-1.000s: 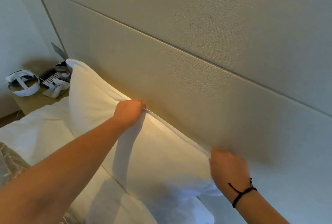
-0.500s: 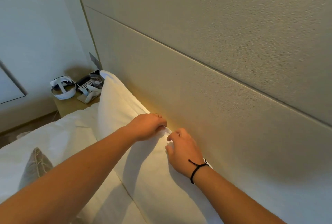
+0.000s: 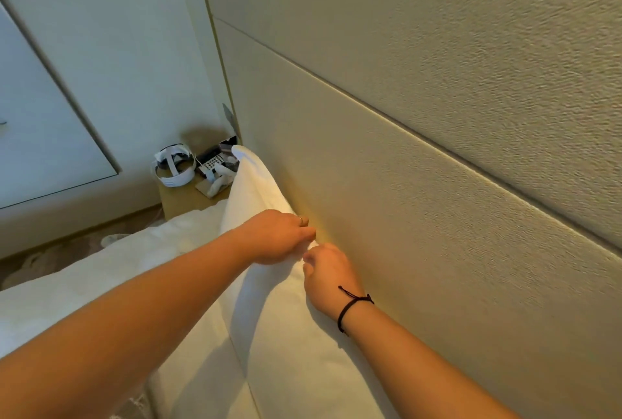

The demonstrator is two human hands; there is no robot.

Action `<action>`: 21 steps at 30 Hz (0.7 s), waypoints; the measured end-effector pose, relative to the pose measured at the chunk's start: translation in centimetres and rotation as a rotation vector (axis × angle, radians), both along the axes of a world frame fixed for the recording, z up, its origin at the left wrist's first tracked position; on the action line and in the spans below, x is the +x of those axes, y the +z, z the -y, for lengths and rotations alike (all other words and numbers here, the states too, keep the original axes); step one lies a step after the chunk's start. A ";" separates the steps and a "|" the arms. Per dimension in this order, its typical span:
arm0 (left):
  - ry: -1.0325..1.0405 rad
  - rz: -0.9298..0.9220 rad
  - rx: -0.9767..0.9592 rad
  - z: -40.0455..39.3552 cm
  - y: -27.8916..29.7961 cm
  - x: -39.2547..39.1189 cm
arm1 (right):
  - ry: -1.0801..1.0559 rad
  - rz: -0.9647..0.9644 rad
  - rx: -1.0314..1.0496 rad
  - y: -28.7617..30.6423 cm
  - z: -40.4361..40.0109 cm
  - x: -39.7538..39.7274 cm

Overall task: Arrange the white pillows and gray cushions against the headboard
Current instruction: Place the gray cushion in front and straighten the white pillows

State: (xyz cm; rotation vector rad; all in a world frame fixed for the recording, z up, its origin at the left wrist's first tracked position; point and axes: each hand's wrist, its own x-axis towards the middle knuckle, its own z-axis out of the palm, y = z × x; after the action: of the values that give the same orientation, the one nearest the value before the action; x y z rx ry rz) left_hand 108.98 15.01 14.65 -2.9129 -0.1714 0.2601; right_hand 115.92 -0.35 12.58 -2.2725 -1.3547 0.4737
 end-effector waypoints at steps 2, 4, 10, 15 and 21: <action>0.037 -0.018 0.073 -2.7 0.3 -0.1 | -0.004 -0.011 -0.001 0.0 -1.7 0.0; 0.081 -0.012 0.154 -5.2 0.7 -0.2 | -0.017 -0.025 0.022 0.0 -3.1 0.0; 0.345 0.069 0.280 -11.8 1.3 -0.6 | -0.055 -0.044 0.099 0.4 -5.2 1.2; 0.439 0.062 0.261 -14.7 0.7 1.3 | 0.041 0.174 0.084 1.1 -5.3 1.9; 0.634 0.086 0.360 -17.4 1.7 3.6 | 0.035 0.154 0.138 0.5 -5.1 2.4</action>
State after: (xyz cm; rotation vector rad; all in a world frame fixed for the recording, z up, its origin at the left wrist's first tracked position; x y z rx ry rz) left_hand 112.54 32.41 16.40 -2.4318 -1.0404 0.1731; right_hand 118.31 4.76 13.06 -2.2127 -1.4566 0.2122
